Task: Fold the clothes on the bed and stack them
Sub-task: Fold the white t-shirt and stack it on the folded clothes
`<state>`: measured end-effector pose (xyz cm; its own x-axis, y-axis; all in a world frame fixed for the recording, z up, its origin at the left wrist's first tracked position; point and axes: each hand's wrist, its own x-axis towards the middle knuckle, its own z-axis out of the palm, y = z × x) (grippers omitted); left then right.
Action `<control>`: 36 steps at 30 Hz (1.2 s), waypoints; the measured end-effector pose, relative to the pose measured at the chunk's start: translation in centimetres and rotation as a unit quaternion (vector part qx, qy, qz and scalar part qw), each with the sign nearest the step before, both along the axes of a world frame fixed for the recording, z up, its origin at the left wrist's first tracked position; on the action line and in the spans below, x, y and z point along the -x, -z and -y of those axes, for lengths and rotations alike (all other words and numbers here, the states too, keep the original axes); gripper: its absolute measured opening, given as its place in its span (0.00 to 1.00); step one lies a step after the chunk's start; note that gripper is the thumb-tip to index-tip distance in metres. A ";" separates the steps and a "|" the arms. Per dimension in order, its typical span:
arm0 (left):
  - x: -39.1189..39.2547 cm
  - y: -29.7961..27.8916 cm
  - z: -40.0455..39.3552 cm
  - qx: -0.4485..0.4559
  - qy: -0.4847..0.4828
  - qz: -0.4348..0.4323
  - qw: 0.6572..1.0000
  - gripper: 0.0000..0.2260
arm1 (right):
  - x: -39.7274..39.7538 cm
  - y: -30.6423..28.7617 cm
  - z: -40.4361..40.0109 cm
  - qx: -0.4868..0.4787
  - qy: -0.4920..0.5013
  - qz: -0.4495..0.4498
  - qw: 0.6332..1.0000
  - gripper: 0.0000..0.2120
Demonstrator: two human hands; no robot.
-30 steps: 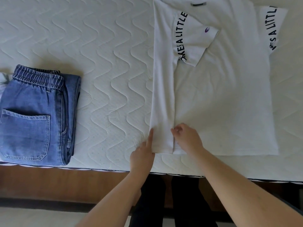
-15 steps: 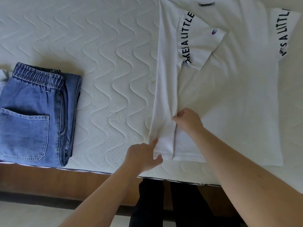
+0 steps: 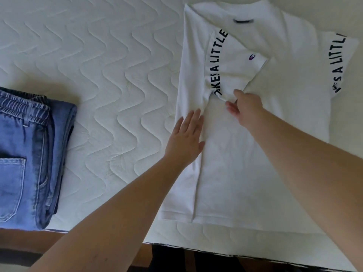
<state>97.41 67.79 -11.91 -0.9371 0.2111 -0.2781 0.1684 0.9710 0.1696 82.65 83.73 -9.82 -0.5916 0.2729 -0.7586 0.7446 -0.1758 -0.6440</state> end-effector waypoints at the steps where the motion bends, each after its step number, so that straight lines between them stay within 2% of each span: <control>1: 0.8 0.4 -0.1 0.013 -0.007 0.015 1.000 0.34 | 0.6 0.1 0.0 -0.014 -0.033 0.013 0.999 0.20; 5: 2.3 1.5 -0.4 0.018 -0.036 0.051 0.998 0.34 | 2.0 0.5 -0.4 -0.120 -0.170 0.021 0.978 0.17; 9: 2.6 1.9 -1.3 0.024 -0.008 0.028 0.999 0.33 | 3.6 0.1 -2.2 -0.239 -0.229 -0.071 0.941 0.09; 11: 2.6 2.2 -1.9 0.009 -0.017 0.034 0.999 0.33 | 4.4 0.0 -2.9 -0.273 -0.260 -0.094 0.921 0.11; 14: 2.5 2.9 -2.5 0.014 -0.031 0.051 0.998 0.31 | 4.6 0.5 -3.3 -0.272 -0.291 -0.081 0.914 0.14; 19: 2.8 3.2 -2.4 -0.017 -0.039 0.076 0.996 0.30 | 1.5 1.1 -2.2 -0.245 -0.248 -0.072 0.934 0.22; 22: 3.1 2.1 -1.7 -0.065 -0.049 0.025 0.996 0.29 | -0.7 1.3 -1.2 -0.242 -0.243 -0.089 0.935 0.20; 25: 4.1 1.1 -0.3 -0.097 -0.136 -0.071 0.983 0.23 | -2.4 1.7 -0.6 -0.271 -0.217 -0.113 0.931 0.20; 29: 7.7 0.3 1.7 -0.192 -0.332 -0.032 0.923 0.23 | -3.7 1.5 0.1 -0.316 -0.203 -0.152 0.914 0.16; 33: 12.8 -0.4 3.5 -0.230 -0.403 -0.004 0.886 0.18 | -3.1 0.9 0.7 -0.296 -0.248 -0.206 0.899 0.09; 36: 16.9 -0.5 4.2 -0.234 -0.404 0.017 0.884 0.18 | -1.6 0.4 1.4 -0.282 -0.278 -0.267 0.878 0.06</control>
